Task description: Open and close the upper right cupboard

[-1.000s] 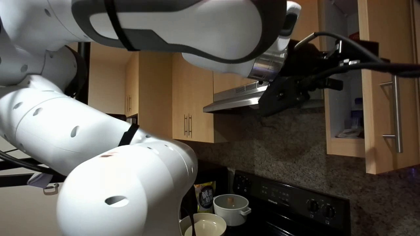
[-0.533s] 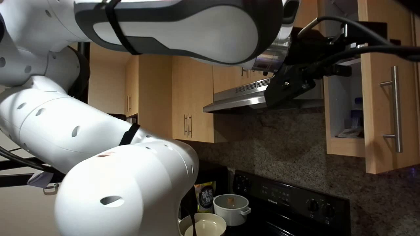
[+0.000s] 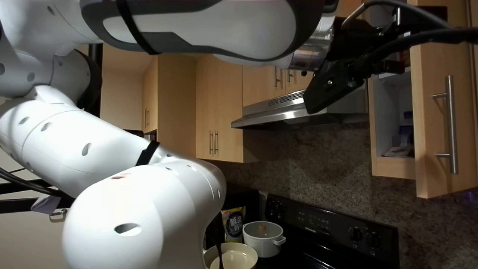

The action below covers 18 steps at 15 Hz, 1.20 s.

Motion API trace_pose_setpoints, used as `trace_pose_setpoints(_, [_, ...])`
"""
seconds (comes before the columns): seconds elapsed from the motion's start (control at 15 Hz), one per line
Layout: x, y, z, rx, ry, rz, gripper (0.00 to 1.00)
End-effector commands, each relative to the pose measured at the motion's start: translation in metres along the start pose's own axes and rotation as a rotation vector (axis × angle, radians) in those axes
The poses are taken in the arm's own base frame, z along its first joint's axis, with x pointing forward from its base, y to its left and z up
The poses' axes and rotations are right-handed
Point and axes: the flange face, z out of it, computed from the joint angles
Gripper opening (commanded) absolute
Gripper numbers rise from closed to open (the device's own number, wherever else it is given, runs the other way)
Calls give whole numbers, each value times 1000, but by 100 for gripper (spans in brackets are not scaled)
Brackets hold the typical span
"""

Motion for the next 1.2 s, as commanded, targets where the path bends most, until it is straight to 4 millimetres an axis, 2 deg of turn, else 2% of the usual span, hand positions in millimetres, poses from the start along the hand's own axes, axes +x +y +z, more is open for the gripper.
trace_pose_setpoints(0.0, [22, 3, 19, 29, -11, -23, 100])
trace_pose_setpoints(0.33, [50, -2, 54, 52, -25, -70, 100])
trace_pose_setpoints(0.67, [76, -6, 99, 8, -12, -93, 100])
trace_pose_setpoints(0.87, [84, -7, 126, -24, -8, -105, 100])
trace_pose_setpoints(1.13, [86, -11, 153, -14, -28, -123, 100])
